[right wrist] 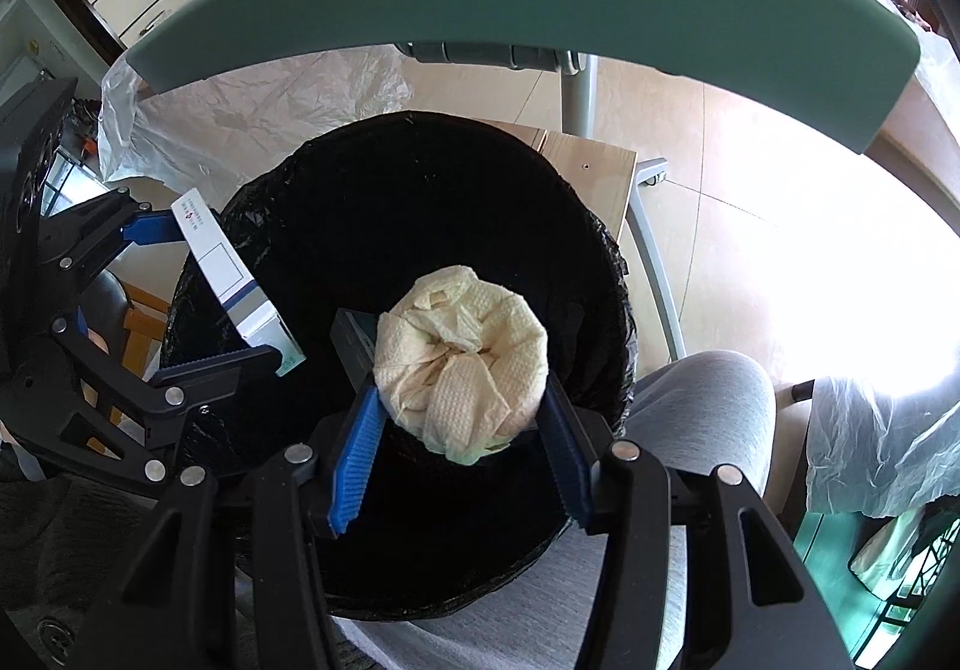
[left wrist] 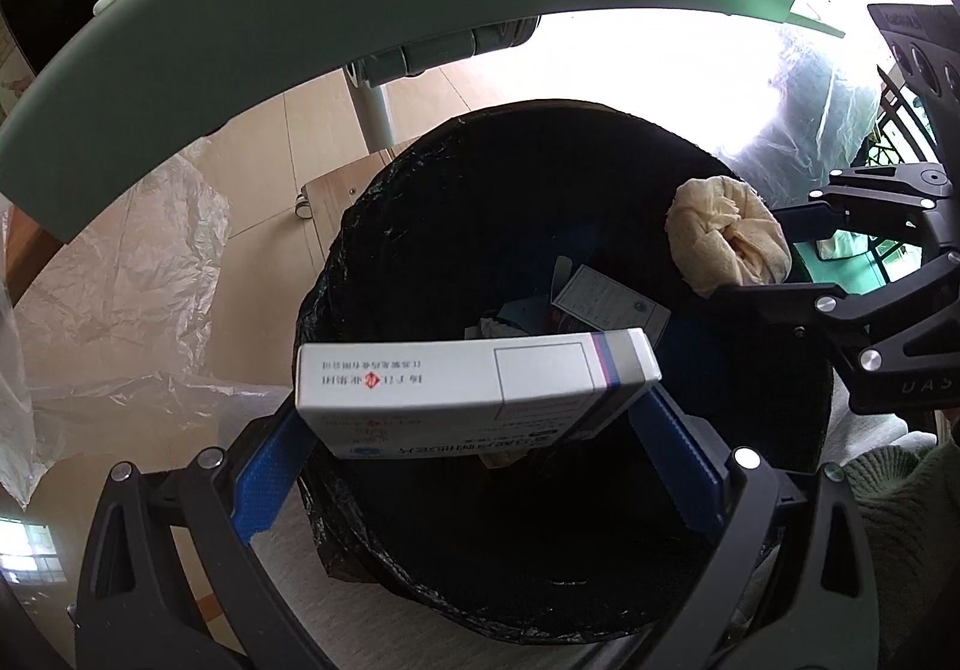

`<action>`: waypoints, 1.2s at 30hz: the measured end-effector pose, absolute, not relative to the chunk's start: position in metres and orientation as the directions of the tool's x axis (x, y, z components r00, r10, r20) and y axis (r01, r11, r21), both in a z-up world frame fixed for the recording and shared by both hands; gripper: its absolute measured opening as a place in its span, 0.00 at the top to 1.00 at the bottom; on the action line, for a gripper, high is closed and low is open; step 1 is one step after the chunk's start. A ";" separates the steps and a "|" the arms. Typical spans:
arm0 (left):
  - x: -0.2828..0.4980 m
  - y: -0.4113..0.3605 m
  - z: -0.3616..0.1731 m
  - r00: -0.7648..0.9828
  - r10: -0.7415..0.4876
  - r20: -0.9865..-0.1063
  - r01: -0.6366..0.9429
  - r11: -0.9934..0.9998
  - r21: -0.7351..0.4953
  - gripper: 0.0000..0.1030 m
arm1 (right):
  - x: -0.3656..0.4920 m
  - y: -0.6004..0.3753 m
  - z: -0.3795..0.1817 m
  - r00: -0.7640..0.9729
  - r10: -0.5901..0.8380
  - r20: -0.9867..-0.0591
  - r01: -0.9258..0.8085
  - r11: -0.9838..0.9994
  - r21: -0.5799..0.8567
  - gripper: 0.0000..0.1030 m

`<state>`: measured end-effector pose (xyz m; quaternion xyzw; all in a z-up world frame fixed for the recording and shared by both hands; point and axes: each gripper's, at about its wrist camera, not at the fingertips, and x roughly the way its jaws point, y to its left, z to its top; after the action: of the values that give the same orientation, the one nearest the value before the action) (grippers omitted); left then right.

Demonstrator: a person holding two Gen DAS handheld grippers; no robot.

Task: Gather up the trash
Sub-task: 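Carry the medicine box with the left tool while the right tool carries the paper towel over the bin, then open both tools to drop the medicine box and paper towel into the bin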

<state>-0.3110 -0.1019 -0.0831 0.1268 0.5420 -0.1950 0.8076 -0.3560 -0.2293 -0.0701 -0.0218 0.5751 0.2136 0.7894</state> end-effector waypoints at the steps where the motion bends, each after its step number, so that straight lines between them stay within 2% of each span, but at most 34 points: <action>1: -0.310 -0.103 -0.084 0.336 -0.176 -0.925 0.454 0.891 -0.004 0.03 | -0.356 -0.229 -0.070 0.249 0.311 -0.917 -0.362 0.908 0.209 0.51; 18: -0.308 -0.102 -0.084 0.356 -0.173 -0.918 0.442 0.897 0.002 0.03 | -0.357 -0.228 -0.072 0.266 0.306 -0.914 -0.349 0.914 0.205 0.50; 19: -0.307 -0.101 -0.084 0.353 -0.179 -0.918 0.438 0.899 -0.006 0.03 | -0.358 -0.229 -0.071 0.271 0.309 -0.912 -0.342 0.916 0.209 0.49; 21: -0.305 -0.099 -0.083 0.330 -0.203 -0.922 0.431 0.901 -0.044 0.02 | -0.358 -0.233 -0.067 0.280 0.323 -0.904 -0.324 0.918 0.227 0.36; 25: -0.303 -0.097 -0.085 0.300 -0.223 -0.927 0.418 0.905 -0.082 0.02 | -0.358 -0.237 -0.059 0.297 0.326 -0.897 -0.314 0.921 0.231 0.34; 31: -0.312 -0.098 -0.073 0.327 -0.221 -0.919 0.426 0.902 -0.066 0.02 | -0.366 -0.240 -0.032 0.348 0.342 -0.873 -0.334 0.915 0.226 0.33; 36: -0.316 -0.092 -0.051 0.323 -0.321 -0.891 0.431 0.888 -0.164 0.02 | -0.372 -0.245 -0.001 0.414 0.365 -0.834 -0.360 0.907 0.219 0.26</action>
<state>-0.3158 -0.0916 -0.0507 0.0514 0.5339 -0.2314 0.8116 -0.3715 -0.2453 -0.0011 0.0029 0.4967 0.2156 0.8407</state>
